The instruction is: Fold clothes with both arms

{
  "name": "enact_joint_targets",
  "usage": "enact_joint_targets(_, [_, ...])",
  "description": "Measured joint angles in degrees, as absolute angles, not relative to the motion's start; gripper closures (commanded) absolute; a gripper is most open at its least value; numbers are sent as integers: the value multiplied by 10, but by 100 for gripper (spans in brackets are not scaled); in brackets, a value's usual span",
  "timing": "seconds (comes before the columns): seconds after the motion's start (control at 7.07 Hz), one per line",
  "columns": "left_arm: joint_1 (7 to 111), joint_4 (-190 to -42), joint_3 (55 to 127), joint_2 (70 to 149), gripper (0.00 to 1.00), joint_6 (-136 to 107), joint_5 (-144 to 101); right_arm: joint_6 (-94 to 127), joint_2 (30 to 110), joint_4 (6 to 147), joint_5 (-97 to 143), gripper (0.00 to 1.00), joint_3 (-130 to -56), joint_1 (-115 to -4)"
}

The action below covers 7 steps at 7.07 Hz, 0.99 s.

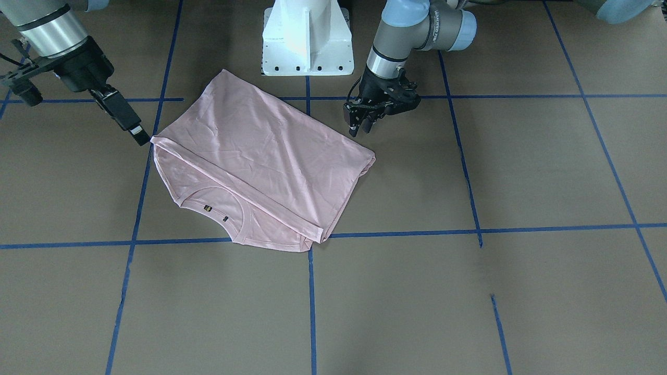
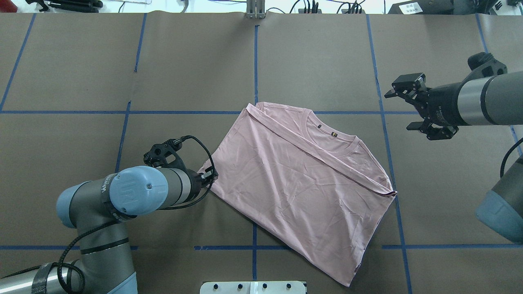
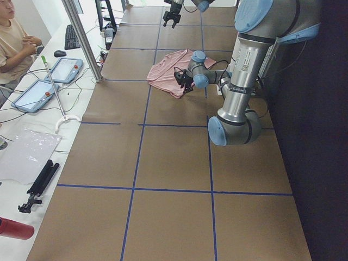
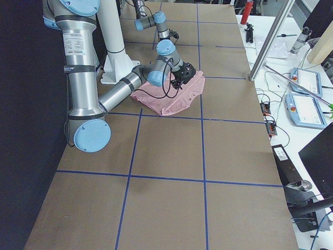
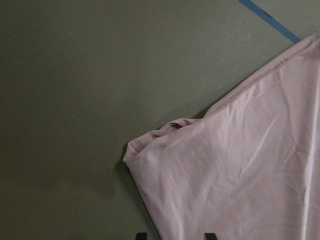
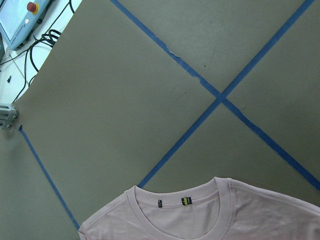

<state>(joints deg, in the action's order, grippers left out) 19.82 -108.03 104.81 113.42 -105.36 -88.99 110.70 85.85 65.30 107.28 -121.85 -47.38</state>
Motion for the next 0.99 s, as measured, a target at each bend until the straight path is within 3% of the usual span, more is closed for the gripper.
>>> enact_joint_targets(0.42, [198, -1080, 1006, 1146, 56, -1050, -861, 1106, 864, 653, 1066, 0, -1221, -479])
enact_joint_targets(0.57, [198, -1080, 1000, 1149, 73, -1050, -856, 1107, 866, 653, 1065, 0, -1221, -479])
enact_joint_targets(0.71, [198, -1080, 997, 1152, 100, -1051, -854, 1109, 866, 653, 1065, 0, -1222, -479])
enact_joint_targets(0.99, [202, -1080, 994, 1156, 100, -1052, -852, 1111, 866, 652, 1065, 0, -1223, -479])
